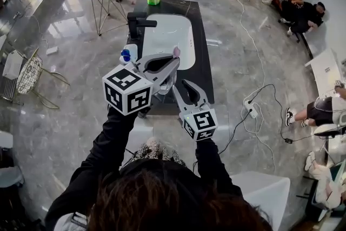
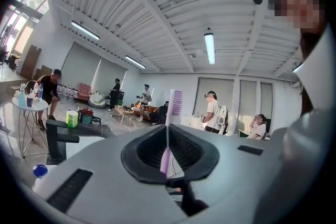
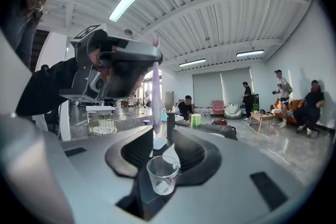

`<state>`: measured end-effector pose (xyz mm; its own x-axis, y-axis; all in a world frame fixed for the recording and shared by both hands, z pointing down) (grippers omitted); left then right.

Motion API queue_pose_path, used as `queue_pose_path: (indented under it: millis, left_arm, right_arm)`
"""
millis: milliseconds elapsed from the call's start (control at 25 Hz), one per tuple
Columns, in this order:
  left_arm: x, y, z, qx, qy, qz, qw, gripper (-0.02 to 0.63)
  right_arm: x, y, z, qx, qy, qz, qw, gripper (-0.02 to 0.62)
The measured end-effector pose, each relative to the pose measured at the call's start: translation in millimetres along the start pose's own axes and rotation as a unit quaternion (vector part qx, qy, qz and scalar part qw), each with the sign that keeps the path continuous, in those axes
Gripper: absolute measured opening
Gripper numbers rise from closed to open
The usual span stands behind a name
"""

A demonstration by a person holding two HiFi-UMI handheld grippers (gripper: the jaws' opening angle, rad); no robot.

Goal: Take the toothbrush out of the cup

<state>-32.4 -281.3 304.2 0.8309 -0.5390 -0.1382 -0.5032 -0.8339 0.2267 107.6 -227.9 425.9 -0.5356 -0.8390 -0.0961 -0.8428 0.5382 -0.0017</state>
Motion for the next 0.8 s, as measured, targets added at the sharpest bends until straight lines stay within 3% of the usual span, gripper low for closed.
queue_pose_path:
  millis: [440,560,800]
  left_arm:
    - [4,-14,-6,-0.012,0.001,-0.019,0.9998,0.018]
    - [4,-14,-7,-0.012,0.002,-0.023,0.9997,0.018]
    - [3,-13,-8,-0.011,-0.007,-0.024,0.9996,0.020]
  right_arm:
    - [1,4,8,-0.015,-0.013,-0.007,1.000,0.109]
    - [2,5,7,-0.024,-0.011,-0.007,1.000,0.072]
    - [-1,4,8,-0.016,-0.009,-0.007,1.000,0.063]
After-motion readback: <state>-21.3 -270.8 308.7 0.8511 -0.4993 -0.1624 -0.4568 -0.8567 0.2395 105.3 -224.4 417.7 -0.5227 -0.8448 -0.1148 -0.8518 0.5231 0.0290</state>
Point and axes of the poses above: the fingertips, and each gripper's own axes: x forward along the fingers, y to its left, z out of its top, the point moved 9 cm from there along -x, backward along the fingers, and after that the axes turned 12 degrees about -y, right-handed, at the moved point
